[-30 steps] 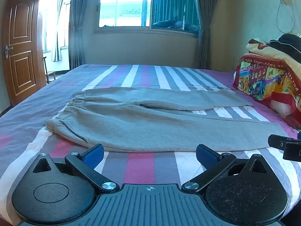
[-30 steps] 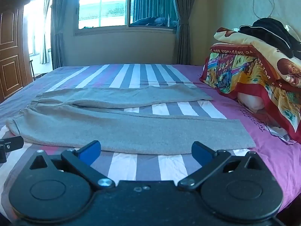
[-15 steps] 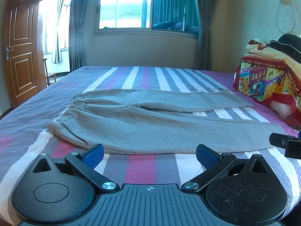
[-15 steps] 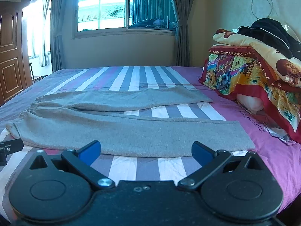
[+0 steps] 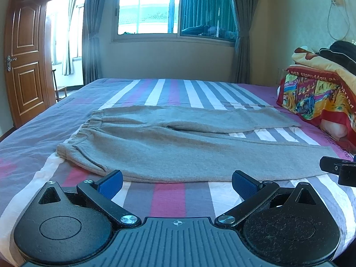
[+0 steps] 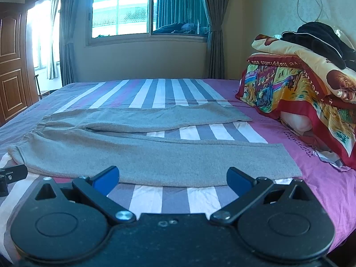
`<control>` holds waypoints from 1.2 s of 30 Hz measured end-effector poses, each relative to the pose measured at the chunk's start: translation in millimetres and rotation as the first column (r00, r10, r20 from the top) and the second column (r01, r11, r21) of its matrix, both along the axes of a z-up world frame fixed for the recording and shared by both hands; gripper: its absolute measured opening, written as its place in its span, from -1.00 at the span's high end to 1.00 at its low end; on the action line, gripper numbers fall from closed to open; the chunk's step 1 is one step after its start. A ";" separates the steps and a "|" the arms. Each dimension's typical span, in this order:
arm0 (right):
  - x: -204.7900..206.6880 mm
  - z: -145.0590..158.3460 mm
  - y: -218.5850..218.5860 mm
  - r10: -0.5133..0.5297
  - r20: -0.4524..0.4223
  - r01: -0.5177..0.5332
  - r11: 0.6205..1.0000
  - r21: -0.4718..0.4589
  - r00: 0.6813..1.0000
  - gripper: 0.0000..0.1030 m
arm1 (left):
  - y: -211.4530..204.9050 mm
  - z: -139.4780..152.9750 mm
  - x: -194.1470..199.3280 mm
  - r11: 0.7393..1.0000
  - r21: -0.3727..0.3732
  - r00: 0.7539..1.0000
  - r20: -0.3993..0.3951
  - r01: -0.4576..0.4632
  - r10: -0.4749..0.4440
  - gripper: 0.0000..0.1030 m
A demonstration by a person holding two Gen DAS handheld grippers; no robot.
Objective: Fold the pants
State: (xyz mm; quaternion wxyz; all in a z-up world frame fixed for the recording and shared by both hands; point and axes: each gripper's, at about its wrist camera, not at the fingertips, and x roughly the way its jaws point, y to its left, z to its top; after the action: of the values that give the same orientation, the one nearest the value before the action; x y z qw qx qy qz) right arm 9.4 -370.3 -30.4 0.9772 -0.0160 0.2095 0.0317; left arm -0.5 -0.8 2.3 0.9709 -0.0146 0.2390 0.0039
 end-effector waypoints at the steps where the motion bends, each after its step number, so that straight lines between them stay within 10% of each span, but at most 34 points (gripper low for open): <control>1: 0.4 0.1 0.2 0.000 -0.001 0.000 1.000 0.000 1.000 -0.99 | 0.1 0.1 0.0 1.000 -0.001 1.000 -0.001 0.000 0.000 -1.00; 36: -1.1 -2.6 3.0 0.009 -0.009 -0.009 1.000 -0.001 1.000 -0.99 | -1.4 -1.3 -3.6 1.000 -0.001 1.000 -0.008 -0.001 0.001 -1.00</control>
State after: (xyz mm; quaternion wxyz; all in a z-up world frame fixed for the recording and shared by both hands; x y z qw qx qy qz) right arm 8.2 -367.3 -33.0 0.9761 -0.0173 0.2136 0.0361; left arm -4.1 -2.2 1.0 0.9699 -0.0152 0.2430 0.0042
